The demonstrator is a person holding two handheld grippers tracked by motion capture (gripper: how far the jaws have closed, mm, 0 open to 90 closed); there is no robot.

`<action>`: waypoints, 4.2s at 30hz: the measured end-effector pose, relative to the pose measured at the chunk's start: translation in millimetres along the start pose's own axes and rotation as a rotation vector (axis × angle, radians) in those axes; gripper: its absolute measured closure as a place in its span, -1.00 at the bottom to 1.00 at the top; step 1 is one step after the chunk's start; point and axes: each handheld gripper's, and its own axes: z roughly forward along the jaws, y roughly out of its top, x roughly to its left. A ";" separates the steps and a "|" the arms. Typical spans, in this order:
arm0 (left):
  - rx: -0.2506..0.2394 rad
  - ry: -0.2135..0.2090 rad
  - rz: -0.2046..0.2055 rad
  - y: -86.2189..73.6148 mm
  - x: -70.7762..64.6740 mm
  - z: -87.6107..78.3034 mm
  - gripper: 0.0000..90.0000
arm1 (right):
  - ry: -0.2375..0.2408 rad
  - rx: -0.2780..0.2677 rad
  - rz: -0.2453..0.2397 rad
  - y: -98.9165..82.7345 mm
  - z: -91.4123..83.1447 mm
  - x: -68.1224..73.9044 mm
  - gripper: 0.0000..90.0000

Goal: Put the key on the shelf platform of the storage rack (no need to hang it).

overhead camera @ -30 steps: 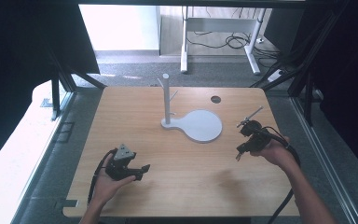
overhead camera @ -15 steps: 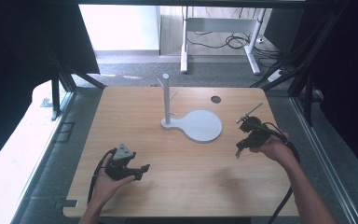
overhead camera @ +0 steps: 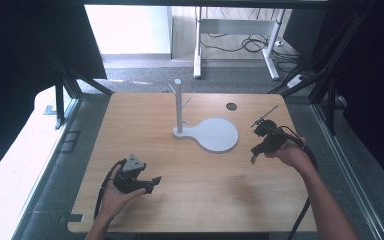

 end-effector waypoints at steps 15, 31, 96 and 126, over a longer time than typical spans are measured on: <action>-0.004 0.000 -0.005 0.0 0.7 -0.6 -0.45 | 0.004 -0.007 0.006 20.6 2.8 -2.0 0.98; -0.001 -0.005 -0.001 0.1 -0.1 0.2 -0.45 | 0.010 -0.009 0.014 38.8 4.2 -5.6 0.98; -0.013 -0.001 -0.009 -0.5 3.5 -2.0 -0.45 | 0.056 -0.006 0.014 103.9 50.0 -9.0 0.98; -0.014 -0.003 -0.011 -1.0 4.5 -2.2 -0.45 | 0.055 0.011 0.032 142.5 73.9 -17.1 0.98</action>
